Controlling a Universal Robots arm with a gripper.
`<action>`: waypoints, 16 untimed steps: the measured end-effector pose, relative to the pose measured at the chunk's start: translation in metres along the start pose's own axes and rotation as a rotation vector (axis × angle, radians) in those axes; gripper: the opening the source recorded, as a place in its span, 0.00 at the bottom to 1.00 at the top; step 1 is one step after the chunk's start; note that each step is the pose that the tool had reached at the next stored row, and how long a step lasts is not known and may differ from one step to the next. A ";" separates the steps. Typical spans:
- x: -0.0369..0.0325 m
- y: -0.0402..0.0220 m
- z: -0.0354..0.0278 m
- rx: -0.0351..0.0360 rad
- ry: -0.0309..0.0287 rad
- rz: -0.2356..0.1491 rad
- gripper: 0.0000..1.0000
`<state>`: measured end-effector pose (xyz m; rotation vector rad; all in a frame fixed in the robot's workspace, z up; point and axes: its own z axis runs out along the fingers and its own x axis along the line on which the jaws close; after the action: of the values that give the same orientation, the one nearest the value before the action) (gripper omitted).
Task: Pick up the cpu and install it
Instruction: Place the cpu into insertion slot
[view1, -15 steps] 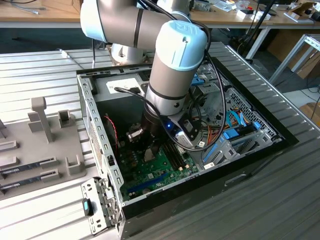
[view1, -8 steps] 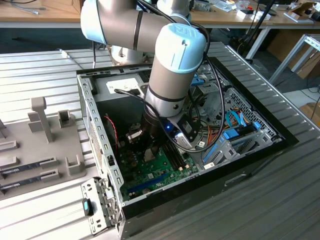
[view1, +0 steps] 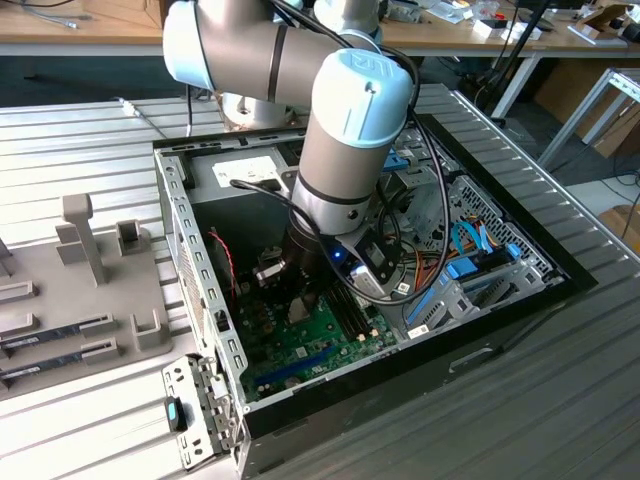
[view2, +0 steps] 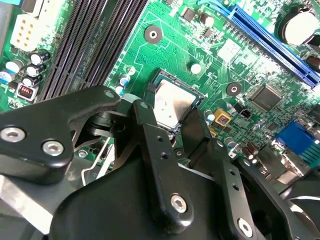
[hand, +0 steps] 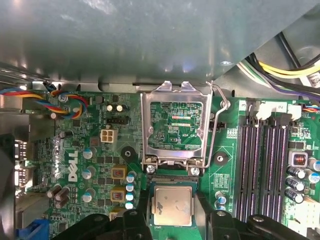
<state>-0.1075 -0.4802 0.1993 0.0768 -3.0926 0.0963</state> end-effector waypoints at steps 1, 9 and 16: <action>-0.0001 0.0000 0.0002 0.0001 0.0003 0.000 0.47; -0.0004 0.0003 0.0032 -0.0009 0.0016 -0.002 0.47; -0.0005 0.0011 0.0036 -0.0026 0.0015 -0.002 0.45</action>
<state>-0.1072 -0.4793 0.1957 0.0795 -3.0910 0.0923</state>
